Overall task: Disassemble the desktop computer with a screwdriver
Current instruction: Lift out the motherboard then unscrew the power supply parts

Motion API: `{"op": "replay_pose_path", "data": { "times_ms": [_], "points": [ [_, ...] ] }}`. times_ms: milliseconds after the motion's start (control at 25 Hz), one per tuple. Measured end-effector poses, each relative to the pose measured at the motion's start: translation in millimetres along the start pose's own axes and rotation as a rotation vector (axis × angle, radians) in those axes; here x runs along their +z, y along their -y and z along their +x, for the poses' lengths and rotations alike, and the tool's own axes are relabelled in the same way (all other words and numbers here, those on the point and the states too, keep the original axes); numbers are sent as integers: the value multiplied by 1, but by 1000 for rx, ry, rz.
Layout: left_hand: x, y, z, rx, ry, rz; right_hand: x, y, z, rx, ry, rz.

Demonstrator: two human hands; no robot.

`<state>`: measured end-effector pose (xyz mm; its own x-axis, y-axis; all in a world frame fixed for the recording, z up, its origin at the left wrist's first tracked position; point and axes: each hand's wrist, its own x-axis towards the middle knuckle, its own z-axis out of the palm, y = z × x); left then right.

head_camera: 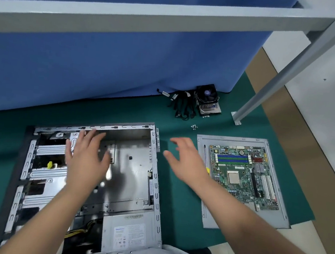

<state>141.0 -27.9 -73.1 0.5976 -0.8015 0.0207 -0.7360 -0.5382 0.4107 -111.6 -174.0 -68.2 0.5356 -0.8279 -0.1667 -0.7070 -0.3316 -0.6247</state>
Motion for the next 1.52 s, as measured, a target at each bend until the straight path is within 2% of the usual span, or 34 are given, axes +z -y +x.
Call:
{"op": "replay_pose_path", "data": {
  "times_ms": [120,240,320,520,760,1080,1360,1520],
  "points": [
    [-11,22,-44,-59,48,202,8,44,9,-379,162,-230],
    [-11,36,-69,-118,161,279,21,52,12,-537,419,-538],
    [-10,43,-76,-108,190,296,28,51,9,-520,480,-708],
    [-13,44,-78,-67,171,298,33,55,3,-431,430,-892],
    [-13,42,-69,-21,191,325,28,52,-5,-377,403,-885],
    [-3,15,-20,186,260,324,14,32,-38,-144,374,-838],
    [-1,-8,26,304,285,386,30,54,-71,89,420,-821],
    [5,-22,45,382,290,466,55,77,-84,194,506,-765]
  ]
}}
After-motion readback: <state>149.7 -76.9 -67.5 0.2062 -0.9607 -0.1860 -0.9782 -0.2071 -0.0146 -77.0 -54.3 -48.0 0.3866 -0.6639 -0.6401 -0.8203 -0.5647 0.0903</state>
